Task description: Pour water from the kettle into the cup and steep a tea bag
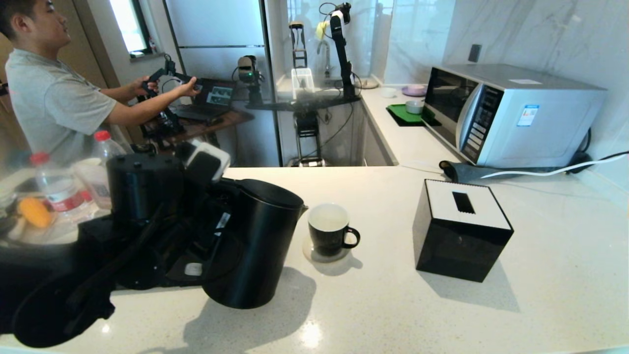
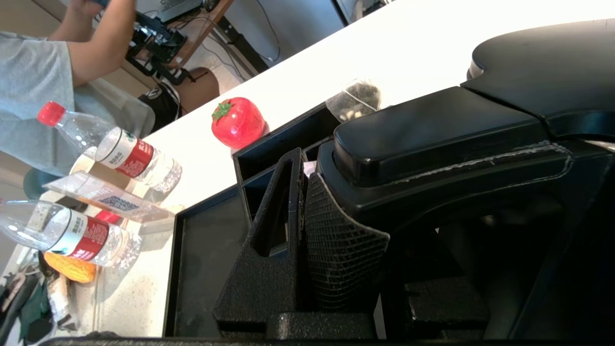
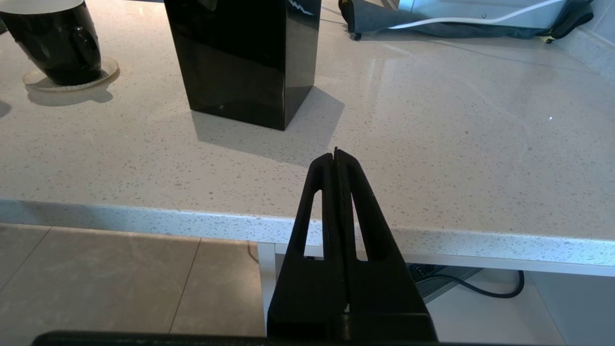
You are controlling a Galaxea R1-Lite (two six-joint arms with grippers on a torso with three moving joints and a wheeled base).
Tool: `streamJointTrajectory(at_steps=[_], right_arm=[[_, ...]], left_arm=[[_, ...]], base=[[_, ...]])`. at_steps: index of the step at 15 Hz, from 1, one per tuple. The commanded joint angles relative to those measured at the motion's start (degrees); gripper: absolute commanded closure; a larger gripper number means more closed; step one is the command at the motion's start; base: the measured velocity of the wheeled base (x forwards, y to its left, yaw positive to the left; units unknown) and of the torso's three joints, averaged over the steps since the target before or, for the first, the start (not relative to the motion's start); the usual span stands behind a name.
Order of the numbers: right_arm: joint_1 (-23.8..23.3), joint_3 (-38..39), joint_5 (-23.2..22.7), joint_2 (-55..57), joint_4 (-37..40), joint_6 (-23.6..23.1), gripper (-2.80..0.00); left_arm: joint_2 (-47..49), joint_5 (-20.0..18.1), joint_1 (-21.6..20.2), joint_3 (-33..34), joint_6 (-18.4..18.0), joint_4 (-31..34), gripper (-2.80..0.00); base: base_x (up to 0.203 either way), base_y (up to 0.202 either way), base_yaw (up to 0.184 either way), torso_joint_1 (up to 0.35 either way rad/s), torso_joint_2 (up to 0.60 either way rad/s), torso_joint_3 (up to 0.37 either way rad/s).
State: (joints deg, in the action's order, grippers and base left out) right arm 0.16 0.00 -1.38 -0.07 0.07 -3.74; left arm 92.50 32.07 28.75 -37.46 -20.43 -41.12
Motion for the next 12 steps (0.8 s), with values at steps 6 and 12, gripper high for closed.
streamJointTrajectory(at_steps=[6, 12], right_arm=[[0.0, 0.0, 0.0, 0.1, 0.0, 0.0, 0.0], [0.0, 0.0, 0.0, 0.1, 0.0, 0.0, 0.0]], left_arm=[[2.0, 0.2, -0.1, -2.0, -1.6, 0.3, 0.0], [3.6, 0.2, 0.0, -5.2, -1.9, 3.5, 0.0]], base=[[0.0, 0.0, 0.0, 0.0, 0.0, 0.0], [0.0, 0.0, 0.0, 0.0, 0.0, 0.0]])
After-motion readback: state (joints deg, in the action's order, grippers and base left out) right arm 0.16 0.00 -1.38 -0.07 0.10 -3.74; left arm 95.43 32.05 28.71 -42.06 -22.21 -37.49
